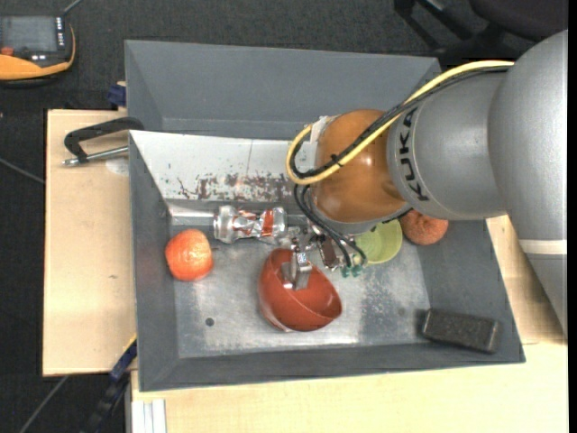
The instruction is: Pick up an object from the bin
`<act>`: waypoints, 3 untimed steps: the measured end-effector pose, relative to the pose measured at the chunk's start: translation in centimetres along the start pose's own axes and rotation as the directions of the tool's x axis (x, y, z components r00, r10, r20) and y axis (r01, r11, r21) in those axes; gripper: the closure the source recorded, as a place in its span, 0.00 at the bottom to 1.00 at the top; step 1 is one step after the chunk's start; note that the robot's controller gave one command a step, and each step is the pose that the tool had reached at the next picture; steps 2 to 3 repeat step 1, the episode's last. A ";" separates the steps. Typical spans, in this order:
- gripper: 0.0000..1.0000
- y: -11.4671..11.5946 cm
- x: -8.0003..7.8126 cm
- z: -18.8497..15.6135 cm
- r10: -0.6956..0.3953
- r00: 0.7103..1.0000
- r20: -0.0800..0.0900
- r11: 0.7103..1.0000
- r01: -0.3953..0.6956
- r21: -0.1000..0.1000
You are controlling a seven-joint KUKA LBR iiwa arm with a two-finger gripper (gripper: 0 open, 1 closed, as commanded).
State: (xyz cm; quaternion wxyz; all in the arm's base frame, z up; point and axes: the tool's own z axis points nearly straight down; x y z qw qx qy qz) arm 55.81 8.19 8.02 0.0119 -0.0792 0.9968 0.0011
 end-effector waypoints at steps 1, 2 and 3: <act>1.00 0.8 -1.4 -12.6 -0.028 1.000 0.014 1.000 0.028 0.000; 1.00 0.8 -1.4 -12.6 -0.028 1.000 0.014 1.000 0.028 0.000; 1.00 0.8 -1.4 -12.6 -0.028 1.000 0.014 1.000 0.028 0.000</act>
Offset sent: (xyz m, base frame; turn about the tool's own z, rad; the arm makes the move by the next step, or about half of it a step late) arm 0.0067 0.0080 0.1210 -0.0281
